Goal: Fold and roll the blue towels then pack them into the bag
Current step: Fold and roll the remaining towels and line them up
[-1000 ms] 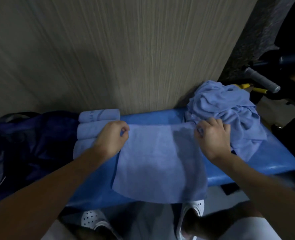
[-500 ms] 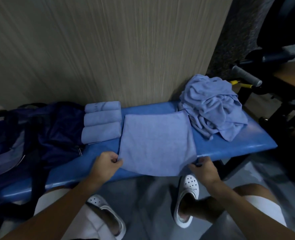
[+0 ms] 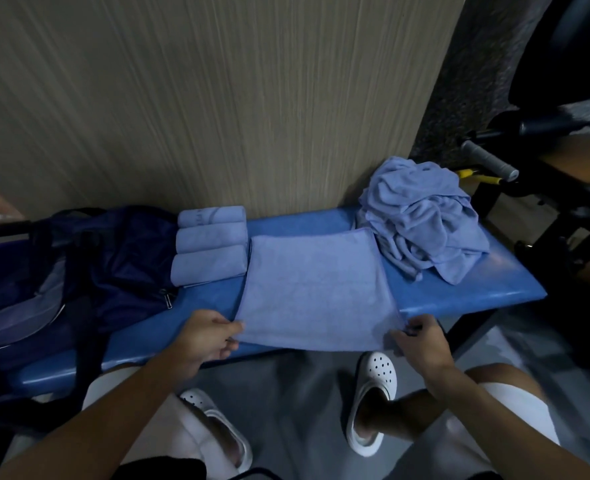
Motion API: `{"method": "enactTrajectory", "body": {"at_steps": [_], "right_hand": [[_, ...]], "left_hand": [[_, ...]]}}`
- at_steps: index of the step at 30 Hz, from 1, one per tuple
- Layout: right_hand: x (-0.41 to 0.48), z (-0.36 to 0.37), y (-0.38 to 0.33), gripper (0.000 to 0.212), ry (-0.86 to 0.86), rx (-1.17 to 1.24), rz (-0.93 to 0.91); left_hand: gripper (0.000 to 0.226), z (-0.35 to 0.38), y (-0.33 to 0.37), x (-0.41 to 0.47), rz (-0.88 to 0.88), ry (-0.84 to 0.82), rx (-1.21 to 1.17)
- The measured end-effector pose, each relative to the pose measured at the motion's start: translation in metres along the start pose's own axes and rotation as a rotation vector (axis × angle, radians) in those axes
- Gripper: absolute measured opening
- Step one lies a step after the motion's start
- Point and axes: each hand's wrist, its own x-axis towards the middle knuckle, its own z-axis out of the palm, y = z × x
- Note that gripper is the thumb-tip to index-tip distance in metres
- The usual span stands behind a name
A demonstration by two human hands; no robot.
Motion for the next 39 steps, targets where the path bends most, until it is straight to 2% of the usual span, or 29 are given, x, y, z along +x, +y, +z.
{"method": "enactTrajectory", "body": {"at_steps": [2,5,7,9,11,13,16,19,23,26,28,32,35,37,39], "right_hand": [[-0.005,-0.006,-0.002,0.024,0.004,0.04,-0.034],[-0.011,-0.018,-0.006,0.014,-0.017,-0.02,-0.165],[-0.014,-0.024,-0.011,0.017,-0.05,-0.055,-0.248],[-0.021,-0.03,-0.018,0.009,-0.108,-0.064,-0.284],[-0.029,-0.036,-0.025,0.031,-0.203,-0.064,-0.287],[-0.034,-0.042,-0.028,0.04,-0.25,-0.123,-0.338],[-0.032,-0.049,-0.026,0.03,-0.148,-0.295,-0.506],[-0.031,-0.054,-0.026,0.022,-0.103,-0.357,-0.593],[-0.028,-0.061,-0.025,0.014,-0.056,-0.414,-0.629],[-0.026,-0.065,-0.029,0.015,-0.05,-0.388,-0.574],[-0.02,-0.063,-0.033,0.018,-0.04,-0.353,-0.56],[0.0,-0.05,-0.049,0.011,-0.048,-0.283,-0.548],[0.019,-0.04,-0.064,0.006,0.023,-0.261,-0.559],[0.036,-0.034,-0.071,0.014,0.063,-0.29,-0.551],[0.055,-0.027,-0.076,0.03,0.069,-0.321,-0.524]], "left_hand": [[0.02,0.0,0.002,-0.01,-0.021,-0.019,-0.045],[0.018,-0.001,0.005,-0.022,0.007,-0.014,-0.054],[0.009,-0.003,0.011,-0.029,0.09,-0.015,-0.004],[0.003,-0.006,0.017,-0.035,0.186,-0.038,0.054],[0.005,-0.01,0.023,-0.04,0.266,-0.084,0.121],[0.02,-0.014,0.025,-0.042,0.345,-0.123,0.242],[0.032,-0.018,0.026,-0.04,0.484,-0.129,0.413],[0.015,-0.021,0.025,-0.035,0.613,-0.038,0.486],[0.014,-0.031,0.018,-0.033,0.714,-0.107,0.684],[0.009,-0.035,0.019,-0.033,0.768,-0.148,0.684],[0.011,-0.03,0.025,-0.028,0.805,-0.078,0.625],[0.013,-0.015,0.041,-0.012,0.73,0.056,0.471],[0.027,-0.01,0.046,0.015,0.719,0.158,0.463],[0.035,-0.009,0.049,0.038,0.74,0.228,0.47],[0.034,-0.008,0.053,0.059,0.778,0.301,0.519]]}}
